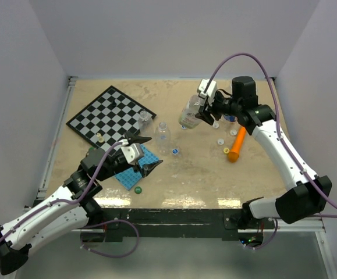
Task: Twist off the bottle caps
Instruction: Place the plastic bottle at the center of the board.
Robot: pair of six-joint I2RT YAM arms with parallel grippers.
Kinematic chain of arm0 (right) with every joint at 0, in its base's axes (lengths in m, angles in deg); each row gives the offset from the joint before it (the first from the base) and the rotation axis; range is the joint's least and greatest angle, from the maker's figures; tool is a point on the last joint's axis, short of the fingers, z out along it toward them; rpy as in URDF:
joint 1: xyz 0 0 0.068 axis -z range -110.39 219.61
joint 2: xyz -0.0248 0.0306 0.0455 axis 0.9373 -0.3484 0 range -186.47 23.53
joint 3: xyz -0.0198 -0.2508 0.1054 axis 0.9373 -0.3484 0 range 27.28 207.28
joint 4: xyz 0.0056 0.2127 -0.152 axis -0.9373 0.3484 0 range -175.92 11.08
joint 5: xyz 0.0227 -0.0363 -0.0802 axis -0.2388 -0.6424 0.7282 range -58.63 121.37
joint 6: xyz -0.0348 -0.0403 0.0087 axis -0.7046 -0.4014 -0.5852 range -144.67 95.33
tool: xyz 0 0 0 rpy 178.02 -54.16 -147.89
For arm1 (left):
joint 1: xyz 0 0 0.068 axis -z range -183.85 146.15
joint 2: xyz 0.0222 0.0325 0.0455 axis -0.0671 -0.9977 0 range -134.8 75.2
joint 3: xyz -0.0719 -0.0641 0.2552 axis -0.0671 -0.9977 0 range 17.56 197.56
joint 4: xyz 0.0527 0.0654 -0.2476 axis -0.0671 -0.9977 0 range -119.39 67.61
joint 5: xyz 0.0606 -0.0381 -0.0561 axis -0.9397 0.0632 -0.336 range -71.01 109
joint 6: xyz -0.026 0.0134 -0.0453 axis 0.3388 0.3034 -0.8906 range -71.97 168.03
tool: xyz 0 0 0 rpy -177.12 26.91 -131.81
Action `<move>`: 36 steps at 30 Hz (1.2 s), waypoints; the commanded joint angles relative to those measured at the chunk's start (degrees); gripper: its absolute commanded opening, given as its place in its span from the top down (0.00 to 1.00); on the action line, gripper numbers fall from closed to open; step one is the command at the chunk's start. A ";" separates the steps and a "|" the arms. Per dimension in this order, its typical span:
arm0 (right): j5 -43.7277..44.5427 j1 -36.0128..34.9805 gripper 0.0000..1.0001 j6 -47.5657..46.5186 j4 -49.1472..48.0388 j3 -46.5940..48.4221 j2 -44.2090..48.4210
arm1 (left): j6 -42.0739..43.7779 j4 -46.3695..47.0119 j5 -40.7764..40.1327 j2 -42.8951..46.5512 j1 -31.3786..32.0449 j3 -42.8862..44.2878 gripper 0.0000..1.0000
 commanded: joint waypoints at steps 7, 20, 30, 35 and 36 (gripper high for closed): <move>3.79 -0.59 0.83 1.86 -7.21 4.22 -3.12 | 0.56 0.97 0.88 -0.38 -0.65 1.56 0.08; 5.20 -1.03 0.82 2.48 -10.20 4.66 -6.28 | 0.21 0.79 1.32 -1.17 -1.00 1.74 0.08; 5.46 -1.12 0.82 3.44 -12.22 5.10 -8.39 | 0.12 0.53 1.41 -1.35 -1.18 2.09 0.08; 5.73 -1.03 0.82 4.06 -13.28 5.63 -10.06 | 0.03 0.44 1.49 -1.53 -1.26 2.00 0.08; 5.99 -1.03 0.82 4.23 -13.45 5.71 -10.41 | 0.03 0.44 1.50 -1.61 -1.26 2.00 0.08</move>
